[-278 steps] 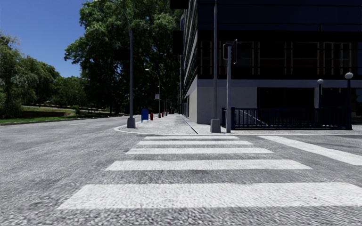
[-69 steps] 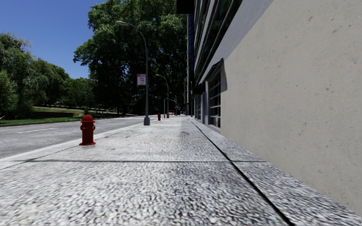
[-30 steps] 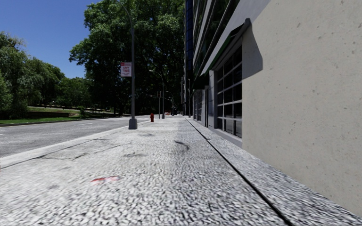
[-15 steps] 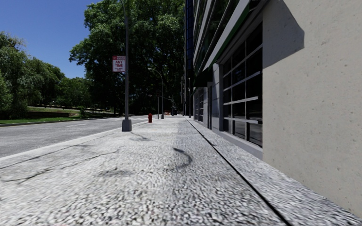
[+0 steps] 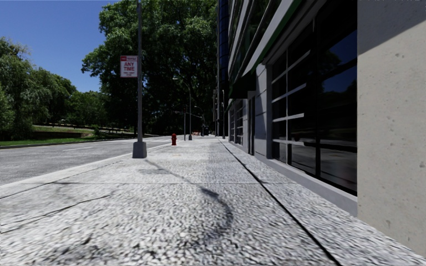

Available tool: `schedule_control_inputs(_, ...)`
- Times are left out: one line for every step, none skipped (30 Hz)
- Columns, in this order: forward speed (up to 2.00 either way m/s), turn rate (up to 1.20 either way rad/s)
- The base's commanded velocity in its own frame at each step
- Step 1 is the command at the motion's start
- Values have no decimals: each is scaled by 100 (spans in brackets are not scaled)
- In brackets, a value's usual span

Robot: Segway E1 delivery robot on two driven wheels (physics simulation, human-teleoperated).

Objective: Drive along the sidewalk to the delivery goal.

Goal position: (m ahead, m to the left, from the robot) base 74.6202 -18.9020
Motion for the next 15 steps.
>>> schedule_control_inputs(200, 0)
schedule_control_inputs(200, 0)
schedule_control_inputs(200, 0)
schedule_control_inputs(200, 0)
schedule_control_inputs(200, 0)
schedule_control_inputs(200, 0)
schedule_control_inputs(200, 0)
schedule_control_inputs(200, 0)
schedule_control_inputs(200, 0)
schedule_control_inputs(200, 0)
schedule_control_inputs(200, 0)
schedule_control_inputs(200, 0)
schedule_control_inputs(200, 0)
schedule_control_inputs(200, 0)
schedule_control_inputs(200, 0)
